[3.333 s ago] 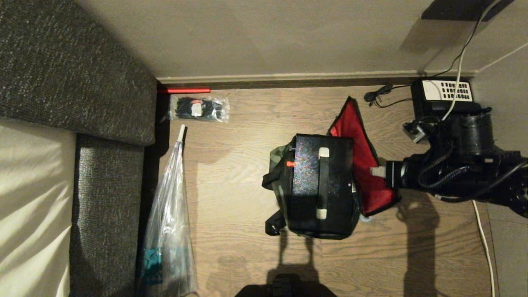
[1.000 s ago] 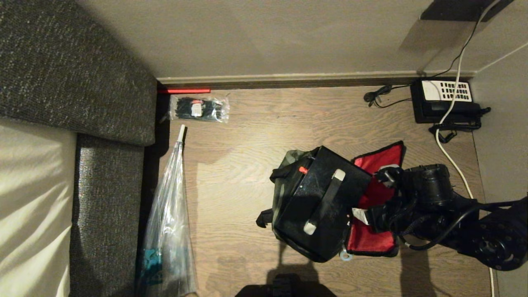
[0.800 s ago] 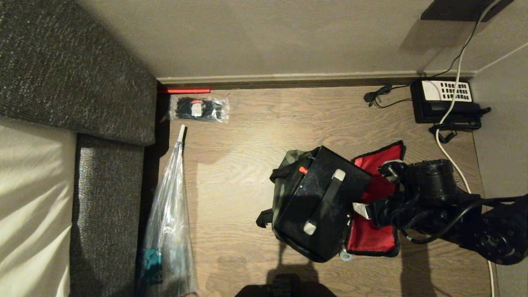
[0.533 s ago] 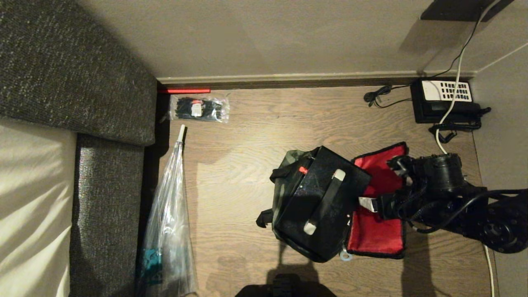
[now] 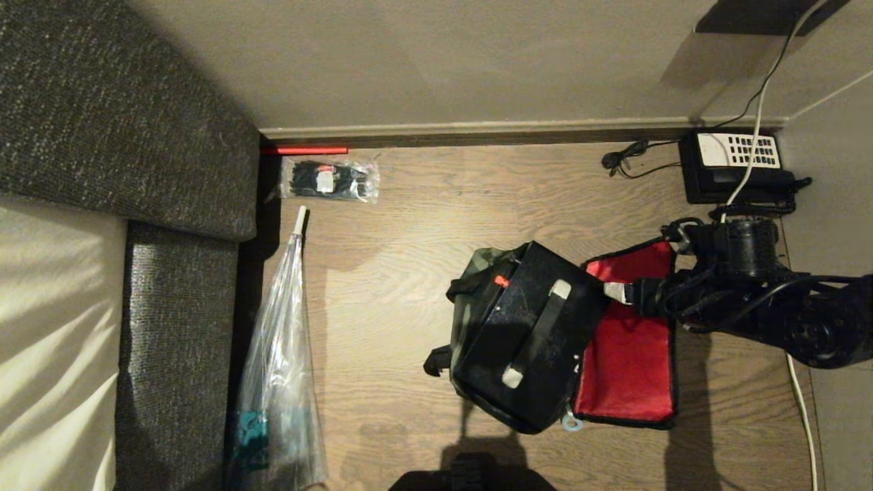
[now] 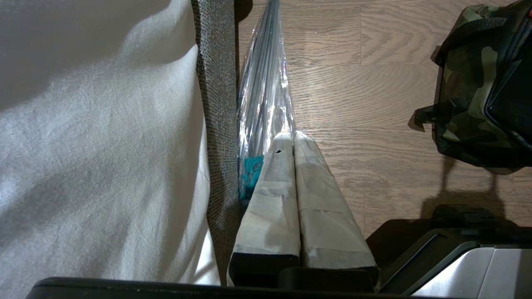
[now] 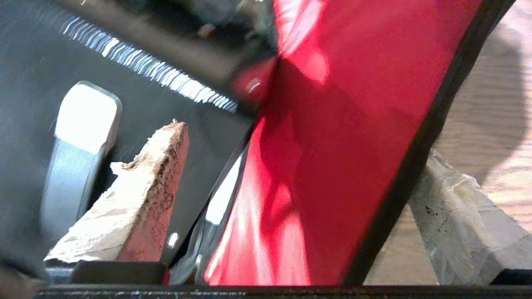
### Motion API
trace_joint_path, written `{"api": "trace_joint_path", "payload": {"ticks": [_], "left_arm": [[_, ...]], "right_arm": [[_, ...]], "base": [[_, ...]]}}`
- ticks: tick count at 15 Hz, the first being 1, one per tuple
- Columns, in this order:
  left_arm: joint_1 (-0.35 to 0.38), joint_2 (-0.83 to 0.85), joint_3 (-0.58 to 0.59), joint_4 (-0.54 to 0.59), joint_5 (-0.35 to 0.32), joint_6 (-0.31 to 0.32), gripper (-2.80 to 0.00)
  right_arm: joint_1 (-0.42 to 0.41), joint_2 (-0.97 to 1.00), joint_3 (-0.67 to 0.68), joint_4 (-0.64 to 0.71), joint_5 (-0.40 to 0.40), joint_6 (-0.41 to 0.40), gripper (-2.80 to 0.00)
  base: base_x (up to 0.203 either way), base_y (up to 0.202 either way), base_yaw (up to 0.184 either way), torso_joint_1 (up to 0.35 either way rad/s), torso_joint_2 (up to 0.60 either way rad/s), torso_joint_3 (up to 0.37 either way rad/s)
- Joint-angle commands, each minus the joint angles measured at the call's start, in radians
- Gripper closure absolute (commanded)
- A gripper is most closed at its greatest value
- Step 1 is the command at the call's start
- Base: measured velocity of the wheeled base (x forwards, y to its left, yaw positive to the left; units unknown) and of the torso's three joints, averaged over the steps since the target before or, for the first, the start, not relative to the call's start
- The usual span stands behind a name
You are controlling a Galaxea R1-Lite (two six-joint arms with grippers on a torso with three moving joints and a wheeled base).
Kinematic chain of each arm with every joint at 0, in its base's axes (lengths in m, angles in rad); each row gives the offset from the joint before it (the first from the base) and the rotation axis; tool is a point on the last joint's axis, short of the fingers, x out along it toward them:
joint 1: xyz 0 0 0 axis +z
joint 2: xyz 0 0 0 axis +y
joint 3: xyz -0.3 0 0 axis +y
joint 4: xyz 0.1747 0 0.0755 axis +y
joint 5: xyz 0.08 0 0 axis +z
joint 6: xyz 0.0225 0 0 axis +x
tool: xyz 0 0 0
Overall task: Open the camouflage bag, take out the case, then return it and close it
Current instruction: Close the top of the storage box
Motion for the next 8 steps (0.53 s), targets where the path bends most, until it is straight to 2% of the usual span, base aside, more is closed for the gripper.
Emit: {"api": "trace_joint_path", "payload": {"ticks": [1, 2, 3, 8], "left_arm": [[0.0, -0.002, 0.0, 0.0, 0.0, 0.001, 0.0], [0.0, -0.002, 0.0, 0.0, 0.0, 0.001, 0.0], [0.0, -0.002, 0.0, 0.0, 0.0, 0.001, 0.0], [0.0, -0.002, 0.0, 0.0, 0.0, 0.001, 0.0]], "right_arm": [[-0.027, 0.05, -0.041, -0.009, 0.0, 0.007, -2.8], [-0.032, 0.057, -0.048, -0.014, 0.0, 0.011, -2.8], [-0.038, 0.067, -0.054, -0.019, 0.0, 0.013, 0.0], [-0.039, 0.068, -0.078, -0.022, 0.005, 0.002, 0.0]], "base": [[0.0, 0.0, 0.0, 0.0, 0.0, 0.0], [0.0, 0.0, 0.0, 0.0, 0.0, 0.0], [0.0, 0.0, 0.0, 0.0, 0.0, 0.0], [0.0, 0.0, 0.0, 0.0, 0.0, 0.0]]}}
